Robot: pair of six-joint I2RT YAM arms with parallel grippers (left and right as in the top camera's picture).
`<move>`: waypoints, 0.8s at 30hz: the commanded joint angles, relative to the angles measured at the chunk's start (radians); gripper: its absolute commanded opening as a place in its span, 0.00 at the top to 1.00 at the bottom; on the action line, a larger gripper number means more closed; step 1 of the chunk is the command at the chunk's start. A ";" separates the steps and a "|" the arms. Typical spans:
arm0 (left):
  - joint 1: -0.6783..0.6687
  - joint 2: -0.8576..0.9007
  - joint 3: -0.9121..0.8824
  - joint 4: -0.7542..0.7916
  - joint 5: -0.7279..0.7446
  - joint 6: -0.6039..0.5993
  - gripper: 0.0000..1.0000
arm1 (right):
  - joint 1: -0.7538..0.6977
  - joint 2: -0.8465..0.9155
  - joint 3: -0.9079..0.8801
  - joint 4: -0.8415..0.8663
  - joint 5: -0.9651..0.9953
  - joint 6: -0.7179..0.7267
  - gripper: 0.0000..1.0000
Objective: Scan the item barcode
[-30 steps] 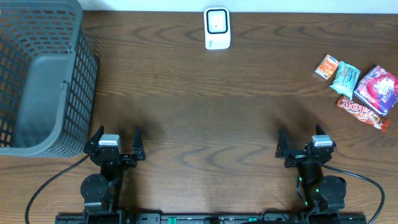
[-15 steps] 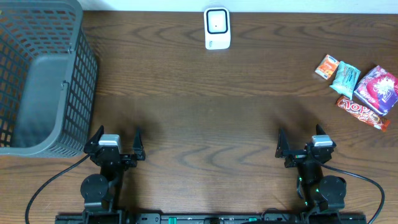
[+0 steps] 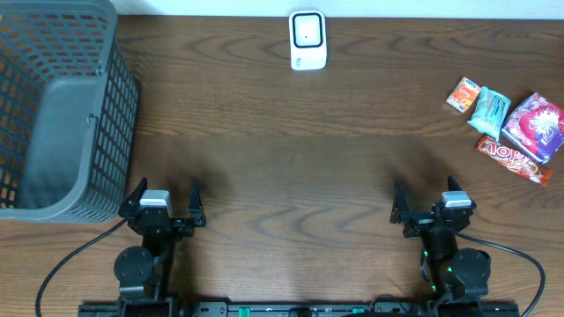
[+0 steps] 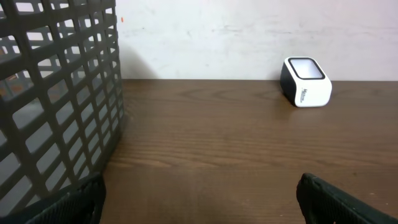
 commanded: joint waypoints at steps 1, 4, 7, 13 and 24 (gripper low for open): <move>0.005 -0.006 -0.028 -0.015 0.019 -0.008 0.02 | -0.009 -0.006 -0.002 -0.004 0.002 -0.012 0.01; 0.005 -0.006 -0.028 -0.015 0.019 -0.008 0.02 | -0.009 -0.007 -0.002 -0.004 0.002 -0.012 0.01; 0.005 -0.006 -0.028 -0.015 0.019 -0.008 0.02 | -0.009 -0.007 -0.002 -0.004 0.002 -0.012 0.01; 0.005 -0.006 -0.028 -0.015 0.019 -0.008 0.02 | -0.009 -0.007 -0.002 -0.004 0.002 -0.012 0.01; 0.005 -0.006 -0.028 -0.015 0.019 -0.008 0.02 | -0.010 -0.007 -0.002 -0.008 0.013 -0.124 0.01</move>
